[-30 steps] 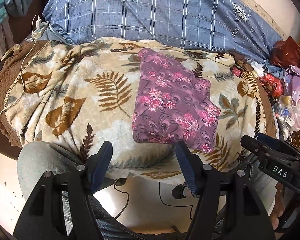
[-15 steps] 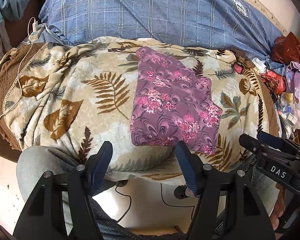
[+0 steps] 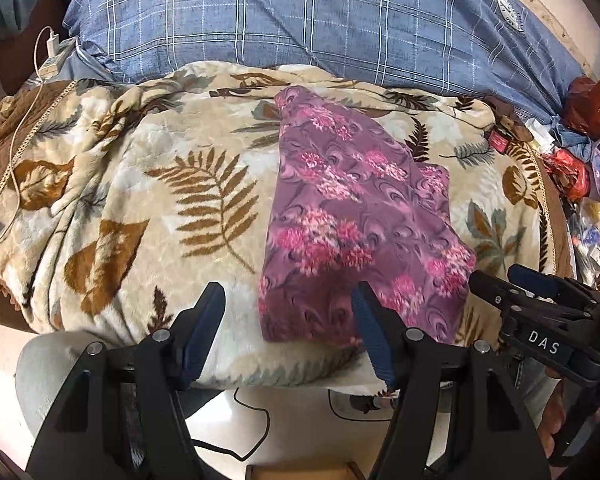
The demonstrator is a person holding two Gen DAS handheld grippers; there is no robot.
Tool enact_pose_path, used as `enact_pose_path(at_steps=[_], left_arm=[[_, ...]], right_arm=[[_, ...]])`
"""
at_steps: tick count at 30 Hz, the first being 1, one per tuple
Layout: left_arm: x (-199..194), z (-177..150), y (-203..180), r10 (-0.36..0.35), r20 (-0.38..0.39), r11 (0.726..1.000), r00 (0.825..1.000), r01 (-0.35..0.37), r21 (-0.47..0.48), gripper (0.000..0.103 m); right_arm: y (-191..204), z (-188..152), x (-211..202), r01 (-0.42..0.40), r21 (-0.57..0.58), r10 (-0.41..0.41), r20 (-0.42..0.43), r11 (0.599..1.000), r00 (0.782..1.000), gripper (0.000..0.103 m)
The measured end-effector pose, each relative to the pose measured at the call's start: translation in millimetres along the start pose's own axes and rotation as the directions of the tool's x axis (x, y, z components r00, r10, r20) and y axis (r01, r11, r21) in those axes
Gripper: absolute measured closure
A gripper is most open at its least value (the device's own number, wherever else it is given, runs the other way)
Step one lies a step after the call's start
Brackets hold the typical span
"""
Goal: Fold small clothes
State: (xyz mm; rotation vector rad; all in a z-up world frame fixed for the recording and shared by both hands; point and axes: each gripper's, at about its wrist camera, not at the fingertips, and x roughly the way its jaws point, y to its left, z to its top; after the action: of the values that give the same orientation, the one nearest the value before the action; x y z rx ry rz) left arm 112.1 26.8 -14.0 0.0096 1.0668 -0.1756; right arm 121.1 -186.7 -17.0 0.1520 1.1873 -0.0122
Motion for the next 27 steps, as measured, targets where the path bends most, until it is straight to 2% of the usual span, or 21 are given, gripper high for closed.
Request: enact_pose_path(at_steps=[10, 19, 27], left_arm=[[15.5, 11.7, -4.7, 0.028, -0.001, 1.000, 1.000, -0.028, 0.013, 0.038], [-5.8, -2.2, -0.9, 0.077, 0.054, 0.997, 0.996, -0.077, 0.005, 0.036], [-41.6, -25.7, 0.2, 0.071, 0.084, 0.997, 0.994, -0.072, -0.002, 0.036]], right_arm=[[0.1, 16.0, 16.0, 0.003, -0.013, -0.003, -0.012, 1.000, 1.000, 0.038], [1.6, 6.7, -5.9, -0.020, -0.008, 0.020, 0.023, 1.000, 1.000, 0.038], [4.7, -22.2, -37.6, -0.035, -0.002, 0.035, 0.066, 0.999, 0.997, 0.038]])
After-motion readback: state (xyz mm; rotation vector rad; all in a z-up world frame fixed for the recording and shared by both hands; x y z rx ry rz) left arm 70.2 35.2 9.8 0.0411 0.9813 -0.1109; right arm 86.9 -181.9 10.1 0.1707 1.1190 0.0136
